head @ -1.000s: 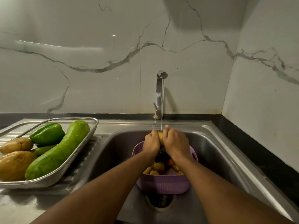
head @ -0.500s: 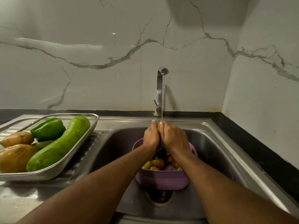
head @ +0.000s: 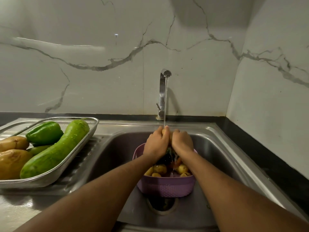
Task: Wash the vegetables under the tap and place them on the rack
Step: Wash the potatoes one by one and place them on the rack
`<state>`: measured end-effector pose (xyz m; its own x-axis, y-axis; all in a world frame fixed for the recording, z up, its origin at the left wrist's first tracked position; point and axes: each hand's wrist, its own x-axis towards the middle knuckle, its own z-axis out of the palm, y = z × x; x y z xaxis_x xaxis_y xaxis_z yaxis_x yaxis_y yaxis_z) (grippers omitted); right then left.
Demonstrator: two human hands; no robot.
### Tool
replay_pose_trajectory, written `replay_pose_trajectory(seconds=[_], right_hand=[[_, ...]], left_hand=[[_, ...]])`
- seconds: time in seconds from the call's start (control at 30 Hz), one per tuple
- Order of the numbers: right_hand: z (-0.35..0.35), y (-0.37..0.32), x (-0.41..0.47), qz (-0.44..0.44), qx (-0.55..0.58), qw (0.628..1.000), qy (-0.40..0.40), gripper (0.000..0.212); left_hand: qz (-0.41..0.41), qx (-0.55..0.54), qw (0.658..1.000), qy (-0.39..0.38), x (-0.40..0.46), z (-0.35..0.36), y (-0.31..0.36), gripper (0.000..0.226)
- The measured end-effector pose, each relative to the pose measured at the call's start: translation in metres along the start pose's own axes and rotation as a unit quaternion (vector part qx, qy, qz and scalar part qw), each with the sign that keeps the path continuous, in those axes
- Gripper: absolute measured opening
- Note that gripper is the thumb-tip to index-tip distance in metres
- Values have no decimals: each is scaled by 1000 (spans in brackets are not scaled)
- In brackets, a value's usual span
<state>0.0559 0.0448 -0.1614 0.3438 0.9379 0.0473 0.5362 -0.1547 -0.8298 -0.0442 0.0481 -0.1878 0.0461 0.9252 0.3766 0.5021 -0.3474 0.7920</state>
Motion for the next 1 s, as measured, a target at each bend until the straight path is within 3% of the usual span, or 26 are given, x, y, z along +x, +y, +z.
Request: replay_pose_trajectory(seconds=[0.17, 0.3, 0.37, 0.43, 0.57, 0.63, 0.77, 0.83, 0.9, 1.0], right_hand=[[5, 12, -3, -202, -155, 962, 103, 57], [6, 16, -5, -330, -244, 905, 107, 58], [7, 17, -6, -336, -239, 904, 110, 59], [7, 17, -6, -298, -194, 929, 105, 56], [2, 3, -4, -68, 19, 997, 12, 47], [-1, -5, -6, 53, 130, 987, -84, 50], [-14, -4, -7, 184, 285, 901, -271, 62], [-17, -5, -9, 205, 284, 887, -300, 63], [-18, -9, -17, 182, 203, 922, -275, 60], [-14, -7, -22, 2, -27, 996, -89, 49]], left_hand=[[-227, -105, 965, -75, 9, -11, 12, 45], [-288, -88, 949, -96, 1, -15, 9, 56], [-245, -111, 961, -57, 2, -10, 5, 68], [-132, -67, 989, -12, 2, -6, -1, 74], [62, 53, 996, 29, -3, -11, 0, 58], [116, 90, 988, 52, -3, -16, 1, 53], [223, 163, 960, 55, -6, -28, 0, 53], [236, 189, 953, 36, -8, -32, -1, 54], [182, 192, 964, 2, -10, -33, 0, 52], [103, 134, 986, 0, -19, -27, 5, 51]])
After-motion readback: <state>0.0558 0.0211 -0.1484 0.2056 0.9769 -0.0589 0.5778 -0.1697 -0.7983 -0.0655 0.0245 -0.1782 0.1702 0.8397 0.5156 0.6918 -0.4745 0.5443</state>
